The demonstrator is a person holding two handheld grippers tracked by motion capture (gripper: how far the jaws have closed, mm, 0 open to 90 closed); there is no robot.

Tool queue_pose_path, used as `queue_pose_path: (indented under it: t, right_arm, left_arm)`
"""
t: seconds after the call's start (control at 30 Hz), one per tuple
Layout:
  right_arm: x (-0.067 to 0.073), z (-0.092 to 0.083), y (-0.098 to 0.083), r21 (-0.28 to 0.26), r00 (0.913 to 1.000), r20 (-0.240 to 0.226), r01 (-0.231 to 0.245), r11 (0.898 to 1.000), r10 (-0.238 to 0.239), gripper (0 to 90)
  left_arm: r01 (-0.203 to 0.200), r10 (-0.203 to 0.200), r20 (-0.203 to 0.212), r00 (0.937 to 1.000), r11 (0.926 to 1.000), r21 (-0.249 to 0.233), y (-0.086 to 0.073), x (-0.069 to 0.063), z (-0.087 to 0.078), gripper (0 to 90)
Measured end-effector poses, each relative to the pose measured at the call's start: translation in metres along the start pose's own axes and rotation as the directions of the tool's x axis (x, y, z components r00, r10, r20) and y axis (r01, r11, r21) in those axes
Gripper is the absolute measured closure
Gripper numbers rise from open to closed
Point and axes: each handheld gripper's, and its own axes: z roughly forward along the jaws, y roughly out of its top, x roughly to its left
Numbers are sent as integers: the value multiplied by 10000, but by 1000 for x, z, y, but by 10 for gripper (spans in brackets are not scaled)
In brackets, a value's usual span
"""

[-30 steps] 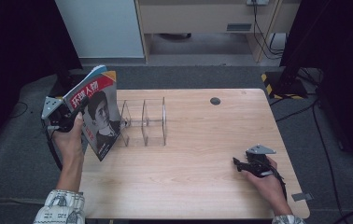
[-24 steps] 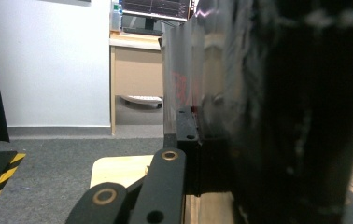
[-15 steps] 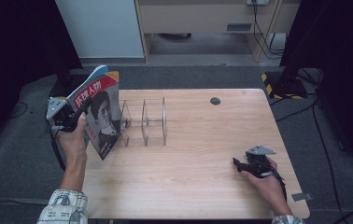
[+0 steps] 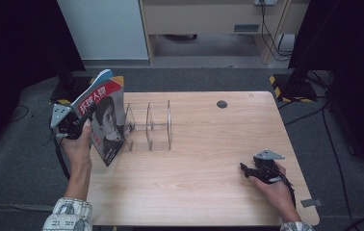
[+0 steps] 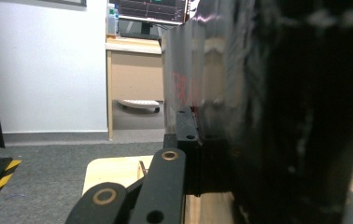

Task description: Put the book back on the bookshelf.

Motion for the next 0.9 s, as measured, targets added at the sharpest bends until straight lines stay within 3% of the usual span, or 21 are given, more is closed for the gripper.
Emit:
queue_pose_path:
  t: [0.37,0.9]
  right_arm:
    - [0,0,0,4,10000,-18,2,10000,-2,351]
    - [0,0,0,-16,10000,-21,25,10000,-25,351]
  left_arm:
    - [283,-275,195,9994,9988,-402,-9,0,-4,861]
    - [365,-351,207,9992,9970,-688,-16,2,-8,859]
